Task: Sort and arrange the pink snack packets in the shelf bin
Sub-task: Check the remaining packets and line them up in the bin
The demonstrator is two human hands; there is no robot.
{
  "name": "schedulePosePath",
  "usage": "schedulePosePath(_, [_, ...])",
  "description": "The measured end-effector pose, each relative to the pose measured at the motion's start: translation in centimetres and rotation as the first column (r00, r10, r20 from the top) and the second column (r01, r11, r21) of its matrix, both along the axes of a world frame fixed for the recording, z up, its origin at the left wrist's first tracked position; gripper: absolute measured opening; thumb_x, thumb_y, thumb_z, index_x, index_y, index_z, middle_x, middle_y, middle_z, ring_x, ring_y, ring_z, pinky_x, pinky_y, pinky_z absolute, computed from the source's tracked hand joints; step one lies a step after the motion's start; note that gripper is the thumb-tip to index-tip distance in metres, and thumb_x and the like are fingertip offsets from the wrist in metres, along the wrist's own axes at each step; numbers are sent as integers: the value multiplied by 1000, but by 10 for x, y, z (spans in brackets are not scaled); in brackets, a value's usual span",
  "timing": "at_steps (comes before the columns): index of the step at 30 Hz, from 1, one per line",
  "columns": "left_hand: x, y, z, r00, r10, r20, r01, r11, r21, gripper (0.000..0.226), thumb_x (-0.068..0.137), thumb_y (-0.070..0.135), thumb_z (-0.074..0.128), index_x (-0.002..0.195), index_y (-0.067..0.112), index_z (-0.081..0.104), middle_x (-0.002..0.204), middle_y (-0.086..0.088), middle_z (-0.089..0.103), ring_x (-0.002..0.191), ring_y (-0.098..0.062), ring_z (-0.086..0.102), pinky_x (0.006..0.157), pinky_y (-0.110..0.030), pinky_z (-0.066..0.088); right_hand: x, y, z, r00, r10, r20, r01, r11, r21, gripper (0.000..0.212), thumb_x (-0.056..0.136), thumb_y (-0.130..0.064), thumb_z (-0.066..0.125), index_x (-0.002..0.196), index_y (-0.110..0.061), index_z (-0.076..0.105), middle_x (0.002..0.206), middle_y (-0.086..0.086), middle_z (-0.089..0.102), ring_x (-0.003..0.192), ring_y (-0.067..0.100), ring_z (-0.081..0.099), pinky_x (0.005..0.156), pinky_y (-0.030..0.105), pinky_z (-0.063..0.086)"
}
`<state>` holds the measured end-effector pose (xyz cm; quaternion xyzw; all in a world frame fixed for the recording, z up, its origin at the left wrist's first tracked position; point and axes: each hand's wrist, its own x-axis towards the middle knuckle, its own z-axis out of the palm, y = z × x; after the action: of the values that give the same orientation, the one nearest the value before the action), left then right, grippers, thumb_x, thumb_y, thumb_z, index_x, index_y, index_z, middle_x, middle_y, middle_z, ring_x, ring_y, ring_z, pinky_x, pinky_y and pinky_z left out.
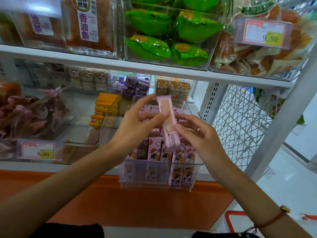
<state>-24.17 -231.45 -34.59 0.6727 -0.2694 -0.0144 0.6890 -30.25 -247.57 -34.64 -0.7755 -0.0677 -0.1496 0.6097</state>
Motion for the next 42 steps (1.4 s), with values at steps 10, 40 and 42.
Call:
schedulePosePath(10, [1,-6,-3,965,66,-254,-8,975,221,37,83,53,60,107,25,57,70,12,73,60,-10,71,46,-15,49,2,-1,4,941,111,-320,26,918,395,34,58,-38,71,86,-17,71,66,-3,71,51,5,63,44,14,49])
schedulePosePath(40, [-8,-2,3,978,-71,196,27,975,219,39,86,18,67,122,29,57,113,11,62,100,4,62,76,-11,52,8,-21,-3,973,-222,-57,228,907,354,18,93,-29,55,98,-17,68,73,-7,71,74,8,68,65,21,54])
schedulePosePath(42, [-7,-2,4,974,-6,227,-32,986,162,35,87,19,65,119,32,57,112,11,64,98,2,64,78,-12,52,9,-22,-3,971,-236,-42,237,919,316,18,94,-31,53,97,-21,68,78,-8,71,76,7,68,64,20,54])
